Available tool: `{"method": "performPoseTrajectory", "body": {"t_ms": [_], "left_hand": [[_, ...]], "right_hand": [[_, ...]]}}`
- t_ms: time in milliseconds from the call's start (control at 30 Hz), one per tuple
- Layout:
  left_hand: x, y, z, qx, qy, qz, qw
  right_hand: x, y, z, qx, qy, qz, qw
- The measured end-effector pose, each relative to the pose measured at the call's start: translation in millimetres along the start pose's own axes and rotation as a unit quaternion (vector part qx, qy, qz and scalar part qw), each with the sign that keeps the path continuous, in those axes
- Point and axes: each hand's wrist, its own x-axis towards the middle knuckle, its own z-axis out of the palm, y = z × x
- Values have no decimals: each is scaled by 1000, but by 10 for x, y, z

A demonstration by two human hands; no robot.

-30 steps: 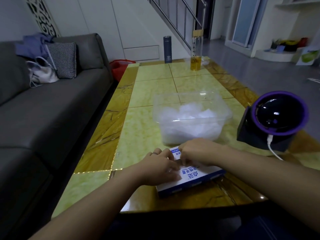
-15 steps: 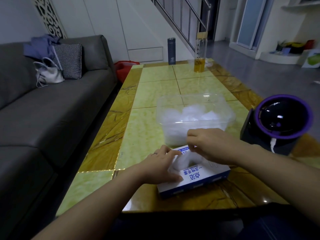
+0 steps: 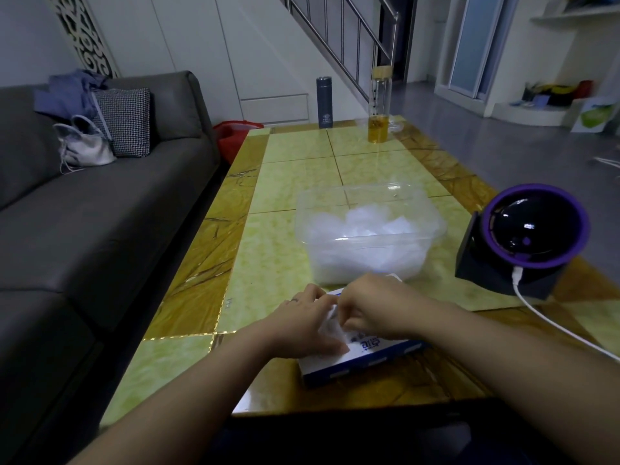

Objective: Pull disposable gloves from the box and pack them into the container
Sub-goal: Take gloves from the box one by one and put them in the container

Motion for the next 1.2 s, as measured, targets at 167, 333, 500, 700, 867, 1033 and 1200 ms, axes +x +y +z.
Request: {"method": "performPoseTrajectory", "body": {"t_ms": [167, 333, 500, 700, 867, 1033, 1200], "left_hand": [[2, 12, -11, -1, -1, -2, 1000], [1, 20, -20, -6, 0, -6, 1000], [-12, 34, -20, -2, -3, -8, 1000], [-3, 80, -60, 1, -18, -21, 1000], [27, 36, -33, 7, -28, -54, 998], [-45, 81, -84, -94, -19, -53, 994], [-154, 152, -203, -419, 99, -20, 902]], "right_hand": [[-111, -4, -178, 112, -57, -9, 992], [3, 8, -37, 33, -65, 50, 996], [-39, 38, -80, 35, -13, 60, 997], [-120, 200, -356, 161, 158, 68, 972], [-69, 266, -375, 272, 267, 76, 922], [-119, 253, -303, 354, 156, 68, 920], [-106, 307, -262, 365, 185, 91, 908]]}}
